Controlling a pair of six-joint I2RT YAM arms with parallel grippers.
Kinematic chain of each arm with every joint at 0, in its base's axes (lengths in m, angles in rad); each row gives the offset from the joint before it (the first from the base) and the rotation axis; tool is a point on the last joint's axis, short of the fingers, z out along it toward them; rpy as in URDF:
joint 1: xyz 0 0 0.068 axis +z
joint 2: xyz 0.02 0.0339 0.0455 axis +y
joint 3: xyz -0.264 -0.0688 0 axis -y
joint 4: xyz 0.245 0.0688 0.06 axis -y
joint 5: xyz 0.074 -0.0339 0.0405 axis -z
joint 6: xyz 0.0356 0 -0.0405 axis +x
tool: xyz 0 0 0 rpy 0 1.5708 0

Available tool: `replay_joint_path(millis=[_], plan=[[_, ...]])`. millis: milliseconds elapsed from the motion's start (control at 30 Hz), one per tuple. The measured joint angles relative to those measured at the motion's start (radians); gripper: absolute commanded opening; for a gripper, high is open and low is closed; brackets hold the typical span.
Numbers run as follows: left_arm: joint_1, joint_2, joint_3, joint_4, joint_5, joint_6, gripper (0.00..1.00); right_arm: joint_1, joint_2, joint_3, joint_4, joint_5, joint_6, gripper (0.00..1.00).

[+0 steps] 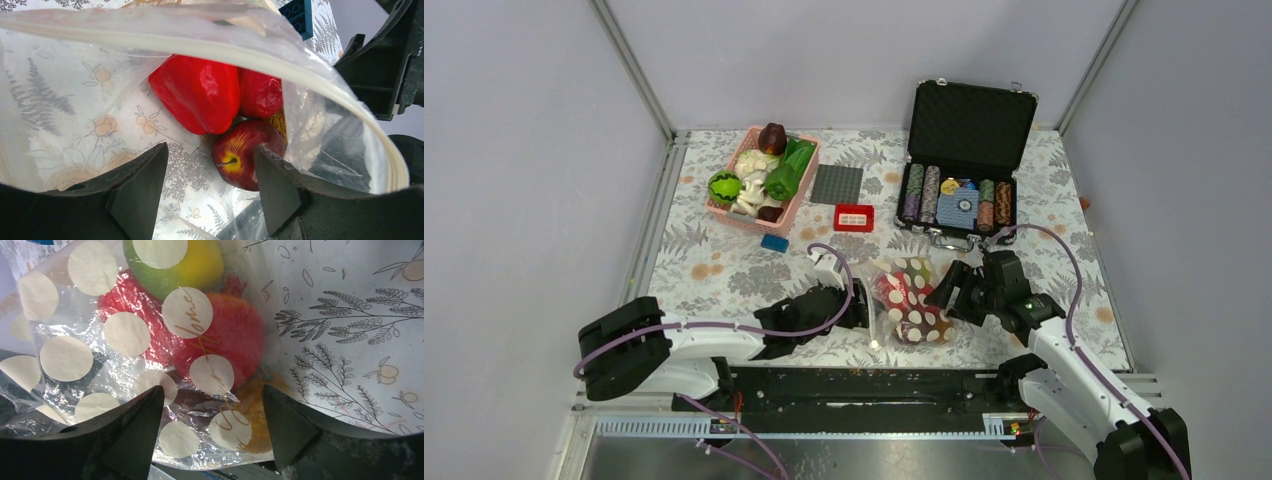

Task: Open the zip-top bag and remove the fake food
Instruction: Pick up the fake fruit from the zipper food storage bag.

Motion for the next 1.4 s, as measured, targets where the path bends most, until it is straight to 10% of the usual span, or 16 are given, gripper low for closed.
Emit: replay_joint_path(millis=[600,867,1400], plan=[[0.000,0.014,0.000,0.018,-0.001,-0.034,0.77,-0.027,-0.024,-0.077,0.127,-0.079,0.036,0.00],[0.011,0.023,-0.090,0.164,0.004,-0.099,0.98,-0.028,-0.027,-0.069,0.123,-0.108,0.020,0.00],[0.030,0.058,-0.158,0.338,0.003,-0.179,0.99,0.059,-0.032,0.108,0.031,-0.162,-0.009,0.00]])
